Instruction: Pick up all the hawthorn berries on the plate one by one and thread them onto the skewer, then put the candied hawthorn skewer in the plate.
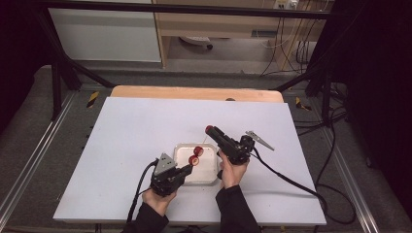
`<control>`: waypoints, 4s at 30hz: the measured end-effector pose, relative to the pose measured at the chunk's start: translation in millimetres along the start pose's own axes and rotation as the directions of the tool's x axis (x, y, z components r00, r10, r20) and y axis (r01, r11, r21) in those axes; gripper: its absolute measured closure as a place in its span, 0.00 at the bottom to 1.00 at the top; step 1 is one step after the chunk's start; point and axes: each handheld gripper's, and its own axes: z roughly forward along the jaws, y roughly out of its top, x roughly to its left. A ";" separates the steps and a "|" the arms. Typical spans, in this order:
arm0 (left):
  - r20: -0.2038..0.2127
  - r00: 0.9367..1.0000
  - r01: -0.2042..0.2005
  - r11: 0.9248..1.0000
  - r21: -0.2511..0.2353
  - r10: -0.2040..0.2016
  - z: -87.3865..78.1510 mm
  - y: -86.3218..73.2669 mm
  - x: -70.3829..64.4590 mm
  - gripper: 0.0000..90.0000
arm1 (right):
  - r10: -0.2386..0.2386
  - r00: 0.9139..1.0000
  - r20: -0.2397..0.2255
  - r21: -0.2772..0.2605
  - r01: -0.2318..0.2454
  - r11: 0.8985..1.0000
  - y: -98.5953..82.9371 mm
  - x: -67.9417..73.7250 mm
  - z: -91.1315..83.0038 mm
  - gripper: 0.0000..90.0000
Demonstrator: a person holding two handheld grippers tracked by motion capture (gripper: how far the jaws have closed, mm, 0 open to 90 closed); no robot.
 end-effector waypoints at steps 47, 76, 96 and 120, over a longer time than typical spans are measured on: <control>0.008 0.999 0.040 0.999 0.002 -0.040 4.0 -2.7 11.3 0.98 | -0.126 0.992 -0.001 0.188 0.124 0.974 -7.5 5.6 -11.3 0.43; 0.039 0.997 -0.075 0.993 0.096 0.071 -20.7 4.3 38.9 0.98 | -0.528 0.849 0.009 0.594 0.420 0.686 3.0 -39.5 -72.6 0.01; 0.036 0.993 -0.122 0.960 0.251 0.117 6.1 26.2 52.5 0.98 | -0.533 0.844 0.054 0.623 0.388 0.679 5.5 -67.1 -121.3 0.01; 0.006 0.995 -0.092 0.899 0.428 0.099 42.3 19.0 47.3 0.97 | -0.514 0.856 0.062 0.619 0.371 0.692 4.5 -69.0 -129.5 0.01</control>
